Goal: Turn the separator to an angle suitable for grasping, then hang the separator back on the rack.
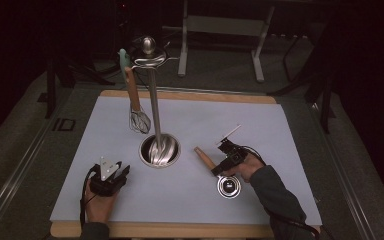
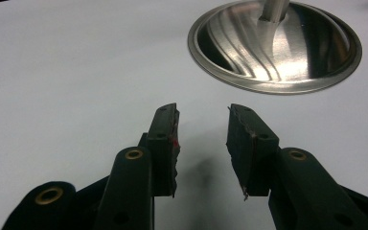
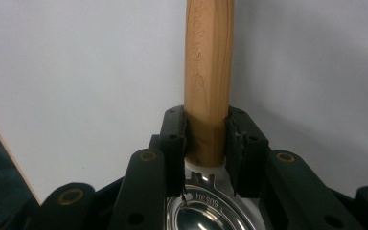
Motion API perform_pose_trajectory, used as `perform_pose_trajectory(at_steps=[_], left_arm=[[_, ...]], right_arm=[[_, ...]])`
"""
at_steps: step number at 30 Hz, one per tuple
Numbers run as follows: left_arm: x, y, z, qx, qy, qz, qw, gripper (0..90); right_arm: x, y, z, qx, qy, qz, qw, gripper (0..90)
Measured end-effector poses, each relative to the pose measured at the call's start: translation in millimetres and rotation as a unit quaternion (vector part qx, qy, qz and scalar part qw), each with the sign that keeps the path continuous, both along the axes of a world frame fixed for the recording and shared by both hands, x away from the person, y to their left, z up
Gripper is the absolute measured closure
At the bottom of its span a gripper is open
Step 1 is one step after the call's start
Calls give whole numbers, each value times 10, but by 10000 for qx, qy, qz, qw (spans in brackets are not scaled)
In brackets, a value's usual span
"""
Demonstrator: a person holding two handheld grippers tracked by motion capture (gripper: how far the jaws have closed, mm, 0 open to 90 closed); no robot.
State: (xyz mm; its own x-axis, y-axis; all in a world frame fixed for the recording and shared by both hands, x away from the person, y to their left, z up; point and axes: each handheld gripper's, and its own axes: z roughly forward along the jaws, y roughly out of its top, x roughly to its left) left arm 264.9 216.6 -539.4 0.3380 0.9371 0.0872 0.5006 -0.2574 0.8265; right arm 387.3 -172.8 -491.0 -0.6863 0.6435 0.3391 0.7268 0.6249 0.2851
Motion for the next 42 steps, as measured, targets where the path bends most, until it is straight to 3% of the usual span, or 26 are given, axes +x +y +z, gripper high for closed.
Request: perform_pose_trajectory(at_steps=[11, 25, 40, 42], left_arm=[[-1, -1, 0, 10, -5, 2, 10000, 641], [-4, 14, 3, -66, -20, 19, 10000, 641], [-3, 14, 0, -77, -18, 14, 10000, 640], [-3, 14, 0, -72, -13, 14, 10000, 640]], right_arm=[[-37, -29, 57, 295, -105, -88, 9995, 709], [-105, -30, 166, 460, -469, -88, 9978, 709], [-190, -49, 235, 812, -864, 69, 9929, 710], [-219, -47, 256, 975, -1015, 126, 9900, 710]])
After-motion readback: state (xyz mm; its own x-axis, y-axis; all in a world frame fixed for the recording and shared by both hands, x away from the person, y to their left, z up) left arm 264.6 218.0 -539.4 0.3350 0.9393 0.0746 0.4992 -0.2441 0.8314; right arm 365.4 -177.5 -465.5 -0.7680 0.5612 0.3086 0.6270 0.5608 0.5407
